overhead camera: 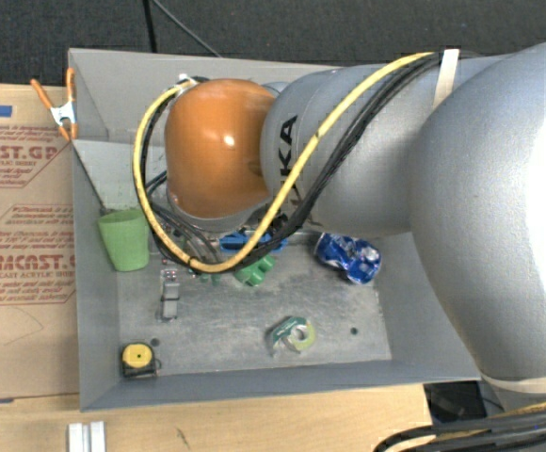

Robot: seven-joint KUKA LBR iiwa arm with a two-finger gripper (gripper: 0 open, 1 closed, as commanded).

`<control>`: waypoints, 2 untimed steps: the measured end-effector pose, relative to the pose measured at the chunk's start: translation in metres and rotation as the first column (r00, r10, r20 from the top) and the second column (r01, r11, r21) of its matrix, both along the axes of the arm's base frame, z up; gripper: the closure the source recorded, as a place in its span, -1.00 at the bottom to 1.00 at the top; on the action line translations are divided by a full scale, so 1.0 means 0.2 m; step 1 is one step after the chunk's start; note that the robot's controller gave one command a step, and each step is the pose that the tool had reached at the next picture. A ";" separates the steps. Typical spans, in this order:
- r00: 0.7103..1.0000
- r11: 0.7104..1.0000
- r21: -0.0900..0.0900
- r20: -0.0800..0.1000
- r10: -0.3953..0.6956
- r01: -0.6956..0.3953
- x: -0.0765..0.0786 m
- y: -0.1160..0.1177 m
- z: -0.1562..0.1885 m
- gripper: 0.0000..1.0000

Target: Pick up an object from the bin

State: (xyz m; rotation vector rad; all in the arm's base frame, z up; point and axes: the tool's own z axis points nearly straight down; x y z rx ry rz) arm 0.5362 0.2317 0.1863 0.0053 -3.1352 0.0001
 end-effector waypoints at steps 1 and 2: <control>0.967 0.967 0.000 0.001 0.256 -0.256 -0.15 0.07 -0.60 -1.00; 0.894 0.894 0.001 0.011 0.448 -0.448 -0.19 0.04 -0.35 -1.00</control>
Offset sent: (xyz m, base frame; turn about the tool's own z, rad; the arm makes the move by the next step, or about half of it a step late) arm -0.0275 0.0135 -0.1163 -0.2575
